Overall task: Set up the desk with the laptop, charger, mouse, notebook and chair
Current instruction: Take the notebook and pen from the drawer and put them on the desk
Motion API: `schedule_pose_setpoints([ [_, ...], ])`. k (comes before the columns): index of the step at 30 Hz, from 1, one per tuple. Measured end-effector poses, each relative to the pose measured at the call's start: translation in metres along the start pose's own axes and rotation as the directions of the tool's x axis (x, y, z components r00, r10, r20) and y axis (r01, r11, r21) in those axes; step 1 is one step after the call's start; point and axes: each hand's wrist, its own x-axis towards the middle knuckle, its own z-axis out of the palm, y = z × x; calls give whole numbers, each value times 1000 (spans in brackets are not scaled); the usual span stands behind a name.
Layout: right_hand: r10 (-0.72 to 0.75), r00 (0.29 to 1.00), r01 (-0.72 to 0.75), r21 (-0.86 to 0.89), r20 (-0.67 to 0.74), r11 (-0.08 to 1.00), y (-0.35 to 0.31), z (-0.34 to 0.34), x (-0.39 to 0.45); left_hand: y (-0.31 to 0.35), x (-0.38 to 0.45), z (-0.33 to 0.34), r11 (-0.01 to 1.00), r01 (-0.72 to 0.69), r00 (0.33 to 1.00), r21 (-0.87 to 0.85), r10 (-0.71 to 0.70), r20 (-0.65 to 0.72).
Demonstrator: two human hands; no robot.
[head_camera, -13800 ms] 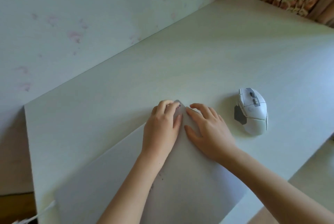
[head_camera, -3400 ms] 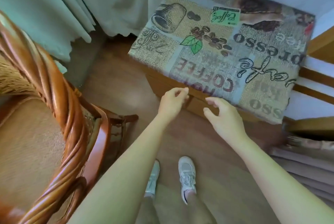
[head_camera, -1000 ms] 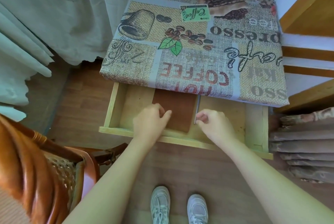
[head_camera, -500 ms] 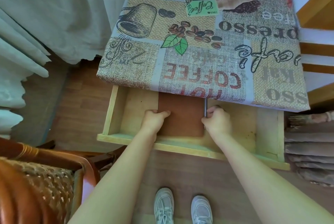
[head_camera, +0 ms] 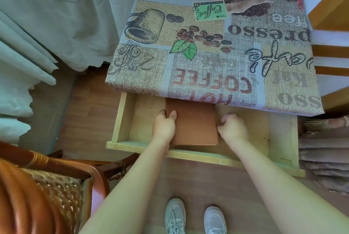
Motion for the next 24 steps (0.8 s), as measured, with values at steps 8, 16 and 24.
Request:
schedule_pose_setpoints([
  [8, -92, 995, 86, -147, -33, 985, -23, 13, -10, 10, 12, -27, 989, -12, 991, 149, 31, -127],
  [16, 16, 999, -17, 16, 27, 1000, -28, 18, -7, 12, 9, -35, 991, -16, 995, 133, 28, -92],
  [24, 59, 910, -367, 733, 410, 573, -21, -22, -41, 12, -42, -43, 991, -36, 997, 130, 43, -56],
])
